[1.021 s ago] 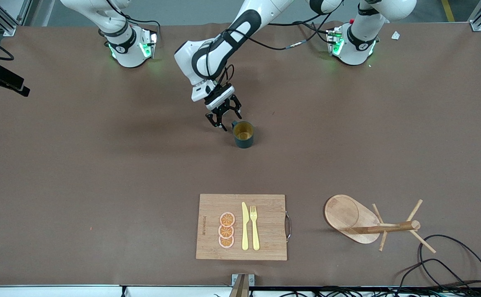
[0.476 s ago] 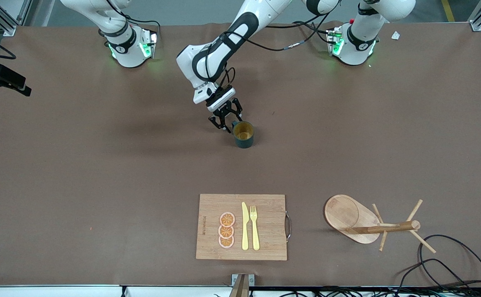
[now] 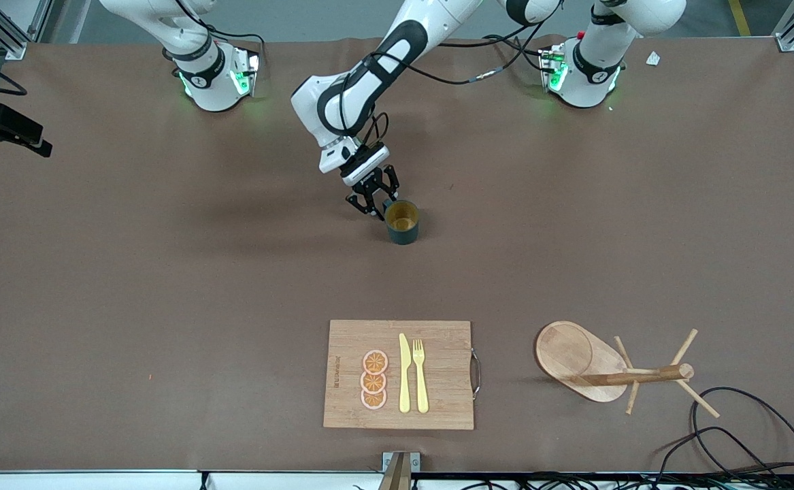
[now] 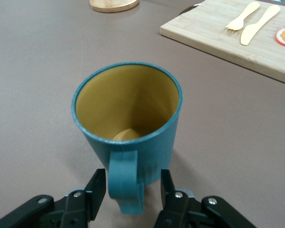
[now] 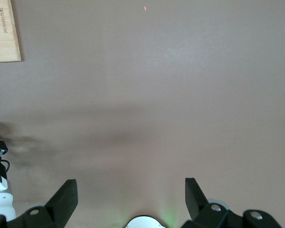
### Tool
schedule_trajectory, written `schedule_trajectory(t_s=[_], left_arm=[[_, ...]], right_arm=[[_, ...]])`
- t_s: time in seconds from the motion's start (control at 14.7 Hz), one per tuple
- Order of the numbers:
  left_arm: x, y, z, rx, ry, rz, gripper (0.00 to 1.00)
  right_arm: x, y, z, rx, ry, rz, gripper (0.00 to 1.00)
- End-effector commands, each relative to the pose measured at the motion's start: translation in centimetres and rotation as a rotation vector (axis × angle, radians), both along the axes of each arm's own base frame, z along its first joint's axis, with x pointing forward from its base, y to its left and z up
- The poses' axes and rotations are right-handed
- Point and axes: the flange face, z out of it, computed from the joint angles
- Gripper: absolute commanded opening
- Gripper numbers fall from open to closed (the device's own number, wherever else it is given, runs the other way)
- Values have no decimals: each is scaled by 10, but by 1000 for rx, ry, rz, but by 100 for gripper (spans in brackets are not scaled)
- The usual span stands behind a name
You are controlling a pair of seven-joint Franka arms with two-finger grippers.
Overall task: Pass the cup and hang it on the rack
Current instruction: 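Lower the left gripper and close it on the mug handle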
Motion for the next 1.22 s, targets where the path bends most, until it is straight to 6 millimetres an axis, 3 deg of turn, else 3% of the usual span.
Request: schedule_trajectory(t_s=[0.0, 0.14, 0.27, 0.48, 0.61, 0.88, 1.16], left_arm=[[2, -2, -1, 22, -25, -11, 42], [2, -2, 3, 32, -13, -25, 25], [3, -3, 7, 49, 5, -51, 19], [6, -4, 18, 64, 27, -80, 1], [11, -5, 33, 74, 53, -105, 1], [58, 8, 103, -6, 101, -65, 1], [114, 40, 184, -90, 192, -53, 0]], right_arm=[[-7, -3, 4, 2, -2, -4, 100], [-7, -5, 4, 3, -3, 6, 100], [-6, -6, 2, 4, 0, 13, 100], [-6, -8, 2, 7, -6, 54, 100], [-6, -8, 2, 6, -6, 56, 100], [-6, -8, 2, 7, -7, 57, 100], [-5, -7, 2, 7, -9, 85, 100]])
